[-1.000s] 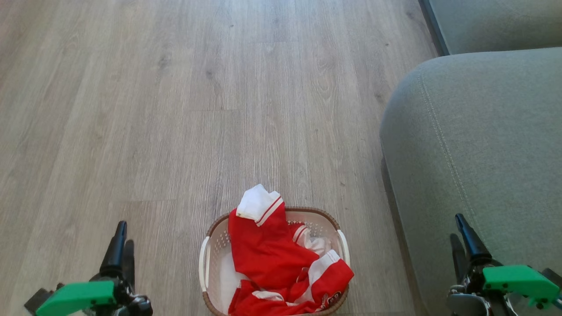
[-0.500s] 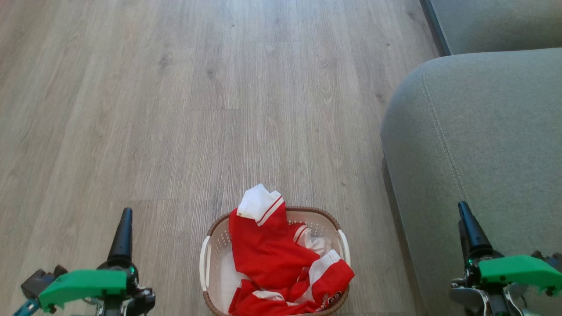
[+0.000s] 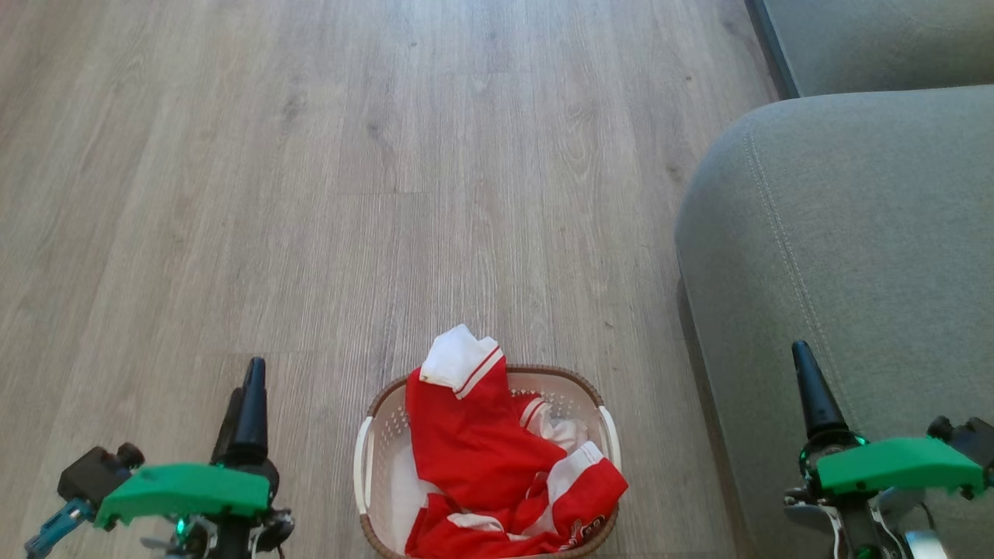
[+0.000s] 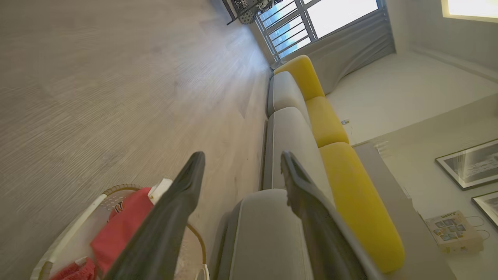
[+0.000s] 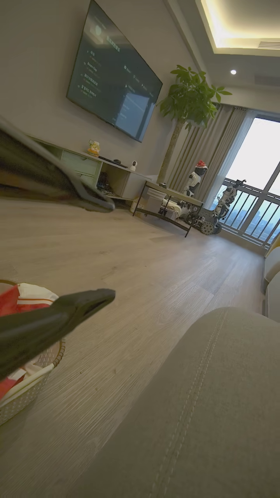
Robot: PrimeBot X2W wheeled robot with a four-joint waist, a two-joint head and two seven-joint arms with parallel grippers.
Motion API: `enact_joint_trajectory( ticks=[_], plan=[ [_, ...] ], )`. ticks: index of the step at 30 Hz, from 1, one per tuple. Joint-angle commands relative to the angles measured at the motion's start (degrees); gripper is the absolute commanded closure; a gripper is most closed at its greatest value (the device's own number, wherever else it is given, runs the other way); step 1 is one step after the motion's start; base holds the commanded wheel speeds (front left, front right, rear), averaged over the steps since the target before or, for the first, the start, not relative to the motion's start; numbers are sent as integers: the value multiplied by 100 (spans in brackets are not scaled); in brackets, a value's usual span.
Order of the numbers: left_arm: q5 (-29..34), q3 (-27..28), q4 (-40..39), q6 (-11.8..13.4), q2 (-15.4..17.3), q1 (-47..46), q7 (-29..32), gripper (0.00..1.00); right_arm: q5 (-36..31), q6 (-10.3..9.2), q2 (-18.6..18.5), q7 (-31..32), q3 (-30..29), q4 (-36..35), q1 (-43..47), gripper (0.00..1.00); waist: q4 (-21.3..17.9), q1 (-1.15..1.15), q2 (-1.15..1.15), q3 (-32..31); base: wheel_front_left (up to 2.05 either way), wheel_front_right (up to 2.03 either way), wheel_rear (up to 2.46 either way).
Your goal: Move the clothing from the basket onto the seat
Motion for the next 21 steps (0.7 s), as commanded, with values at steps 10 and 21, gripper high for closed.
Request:
enact_joint_trajectory(
  ticks=[10,21],
  plan=[
    [1108,-107,-302,186,79,-59,-243,0,-905,0,-44,-239,130,-384,-141,0,24,0,0,14,0,0,0],
    [1895,-235,-285,302,95,25,-411,0,-1587,-1,-52,-409,216,-340,-136,0,26,0,0,12,0,0,0]
  ],
)
